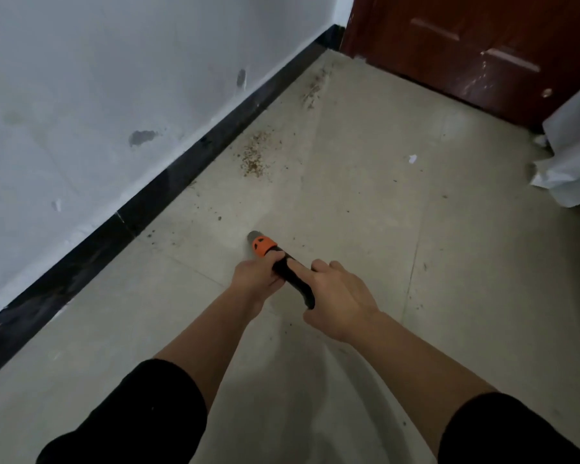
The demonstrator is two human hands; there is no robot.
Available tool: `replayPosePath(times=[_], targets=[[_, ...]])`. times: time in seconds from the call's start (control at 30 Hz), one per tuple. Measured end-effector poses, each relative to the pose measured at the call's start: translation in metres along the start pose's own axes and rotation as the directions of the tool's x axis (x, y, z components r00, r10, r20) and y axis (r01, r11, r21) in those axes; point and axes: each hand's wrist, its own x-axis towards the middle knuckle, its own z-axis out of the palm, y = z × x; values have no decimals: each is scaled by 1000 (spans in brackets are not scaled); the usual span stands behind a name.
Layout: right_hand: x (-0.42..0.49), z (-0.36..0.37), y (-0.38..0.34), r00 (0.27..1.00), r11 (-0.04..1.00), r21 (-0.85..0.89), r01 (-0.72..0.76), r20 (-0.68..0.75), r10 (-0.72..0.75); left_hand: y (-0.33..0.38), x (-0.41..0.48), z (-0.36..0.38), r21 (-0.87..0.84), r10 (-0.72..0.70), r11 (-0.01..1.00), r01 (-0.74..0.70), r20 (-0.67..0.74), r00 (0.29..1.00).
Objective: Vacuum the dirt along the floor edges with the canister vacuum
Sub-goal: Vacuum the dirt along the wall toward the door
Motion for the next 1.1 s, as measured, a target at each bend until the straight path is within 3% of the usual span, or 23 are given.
replayPosePath(times=[0.23,0.43,0.7,0.87,1.1], targets=[[4,10,45,1000,999,53,6,-16,-5,-8,13,42,56,46,998,-42,-67,997],[-16,3,78,1000,996,88,-11,1,11,-11,-5,76,122,-42,991,46,-35,999],[-39,-7,95,998,998,69,-8,70,3,-20,-30,92,82,-123,989,120,29,992],[-23,-5,97,999,997,80,-10,45,6,-17,-14,92,54,-68,996,66,22,997],[5,6,82,996,989,118,94,-10,-93,-8,12,63,22,-14,1000,15,-44,999]])
